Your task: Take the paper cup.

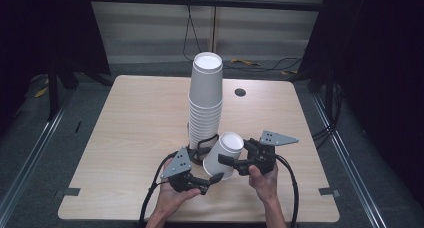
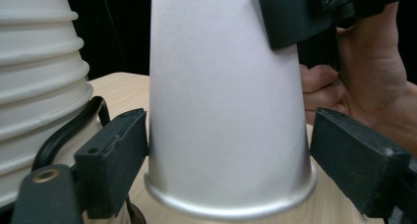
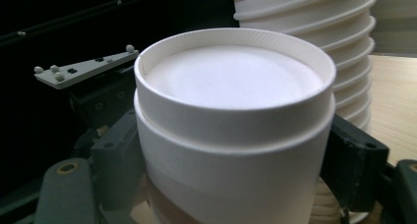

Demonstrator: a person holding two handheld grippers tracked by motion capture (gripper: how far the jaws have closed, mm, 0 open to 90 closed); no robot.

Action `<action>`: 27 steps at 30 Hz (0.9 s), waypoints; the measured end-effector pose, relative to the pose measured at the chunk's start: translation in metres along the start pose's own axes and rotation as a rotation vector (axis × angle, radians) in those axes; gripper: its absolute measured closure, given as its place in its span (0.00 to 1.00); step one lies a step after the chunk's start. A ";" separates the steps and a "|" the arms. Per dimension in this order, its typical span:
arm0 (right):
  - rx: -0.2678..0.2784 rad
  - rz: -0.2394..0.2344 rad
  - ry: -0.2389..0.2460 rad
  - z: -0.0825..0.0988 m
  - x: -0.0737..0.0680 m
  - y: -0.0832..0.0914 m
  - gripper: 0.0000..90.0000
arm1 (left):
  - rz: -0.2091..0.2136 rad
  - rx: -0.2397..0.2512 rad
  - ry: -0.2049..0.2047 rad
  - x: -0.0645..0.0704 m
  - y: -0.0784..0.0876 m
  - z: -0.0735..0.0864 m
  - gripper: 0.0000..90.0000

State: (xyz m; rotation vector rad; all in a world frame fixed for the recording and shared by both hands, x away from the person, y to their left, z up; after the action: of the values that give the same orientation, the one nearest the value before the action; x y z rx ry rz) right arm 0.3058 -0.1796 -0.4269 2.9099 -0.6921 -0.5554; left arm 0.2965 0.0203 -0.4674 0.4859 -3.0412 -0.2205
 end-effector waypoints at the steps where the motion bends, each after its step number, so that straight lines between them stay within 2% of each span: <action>1: -0.002 -0.004 -0.001 0.000 0.000 -0.001 0.24 | 0.004 -0.004 0.004 0.000 0.000 0.000 0.13; 5: -0.012 -0.016 0.002 0.001 -0.003 -0.007 0.24 | 0.008 -0.016 0.024 -0.001 -0.003 0.001 0.11; 8: -0.017 -0.025 0.006 0.003 -0.005 -0.011 0.24 | 0.008 -0.023 0.017 -0.001 -0.005 0.001 0.10; 12: -0.013 -0.031 0.007 0.002 -0.006 -0.012 0.24 | 0.013 -0.025 0.032 -0.002 -0.006 0.001 0.11; 15: -0.016 -0.027 0.011 0.002 -0.006 -0.012 0.24 | 0.019 -0.023 0.047 -0.003 -0.008 0.001 0.11; 16: -0.013 -0.028 0.009 0.002 -0.006 -0.012 0.24 | 0.023 -0.008 0.057 -0.003 -0.009 0.001 0.10; 27: -0.008 -0.036 0.012 0.003 -0.006 -0.009 0.23 | 0.030 -0.046 0.027 -0.001 -0.012 -0.003 0.14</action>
State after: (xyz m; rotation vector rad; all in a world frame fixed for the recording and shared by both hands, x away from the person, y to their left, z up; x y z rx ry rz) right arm 0.3035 -0.1689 -0.4290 2.9212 -0.6351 -0.5423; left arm 0.3017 0.0087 -0.4664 0.4363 -3.0076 -0.2791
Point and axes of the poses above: each handheld gripper's, and its own axes: y roughly backward along the jaws, z roughly out of its underside, x roughly to its right, the point moved 3 cm from there along -y, roughly forward along the jaws, and after that the axes turned 2 degrees about -x, right-handed, at the moved point
